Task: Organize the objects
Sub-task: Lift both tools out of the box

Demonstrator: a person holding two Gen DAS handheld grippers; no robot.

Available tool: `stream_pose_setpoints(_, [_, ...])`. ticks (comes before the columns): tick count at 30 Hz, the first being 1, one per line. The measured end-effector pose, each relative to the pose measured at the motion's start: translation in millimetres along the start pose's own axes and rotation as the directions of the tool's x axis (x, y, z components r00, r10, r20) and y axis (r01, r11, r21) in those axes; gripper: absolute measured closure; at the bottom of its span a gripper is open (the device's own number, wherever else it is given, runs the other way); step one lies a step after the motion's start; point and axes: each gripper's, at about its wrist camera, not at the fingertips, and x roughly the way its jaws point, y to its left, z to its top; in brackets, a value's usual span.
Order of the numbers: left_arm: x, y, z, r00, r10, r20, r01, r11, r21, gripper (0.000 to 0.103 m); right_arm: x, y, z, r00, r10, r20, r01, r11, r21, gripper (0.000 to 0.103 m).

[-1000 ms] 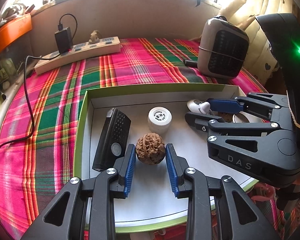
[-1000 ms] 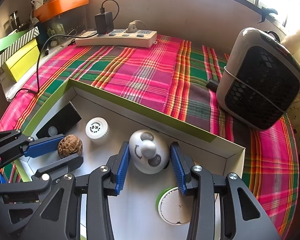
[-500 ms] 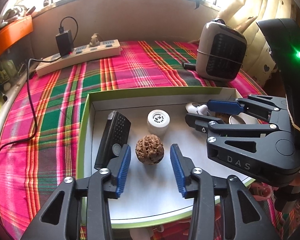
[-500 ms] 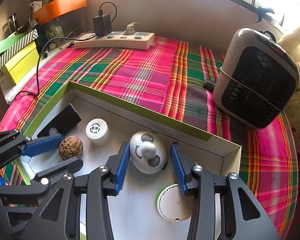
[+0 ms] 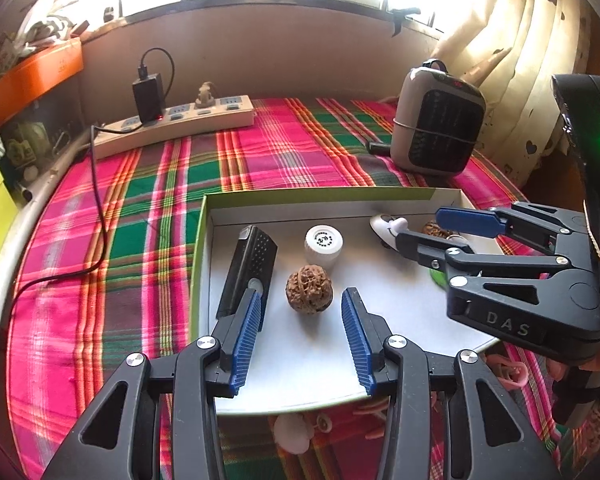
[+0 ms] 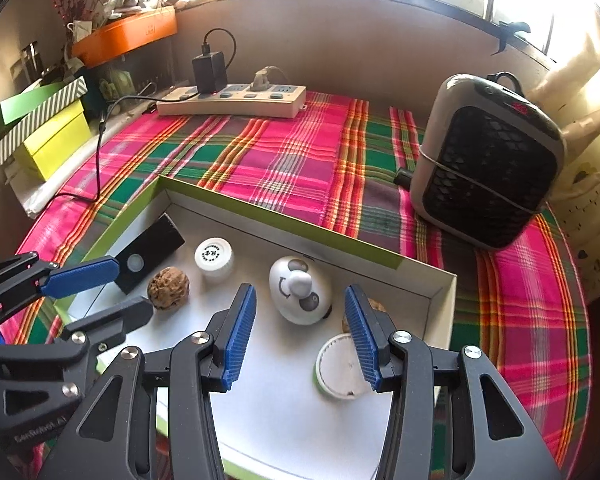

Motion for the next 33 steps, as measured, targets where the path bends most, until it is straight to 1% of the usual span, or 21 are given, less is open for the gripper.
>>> stream_pose_setpoints(10, [-22,7,-12,1.0,-0.008,0.021,0.008,1.0,-0.019,0.062,-26,1,-14,0.999,0.01,0.039,-0.01,1.0,0.006,0.055])
stream_pose_setpoints(19, [-40,17,-28,0.999,-0.016,0.037,0.017,0.999,-0.047,0.062,-52,-6,-37,0.997,0.013,0.072,-0.016,0.999,0.042,0.055])
stream_pose_setpoints(26, [-46,21,-42,0.999,-0.035,0.034,0.037,0.997,-0.066,0.062,-70,-14,-55,0.995,-0.017,0.094,0.012,0.999,0.052,0.055])
stream_pose_setpoints(29, [-45,20,-49,0.999,-0.043,0.019,0.044,0.997,-0.062,0.062,-76,-18,-63,0.995,-0.01,0.101,0.004,0.998,0.063,0.055])
stream_pose_setpoints(33, [-42,21,-54,0.999,-0.04,0.003,0.04,0.996,-0.075,0.062,-81,-23,-75,0.994,-0.026,0.102,0.017,0.997,0.08,0.054])
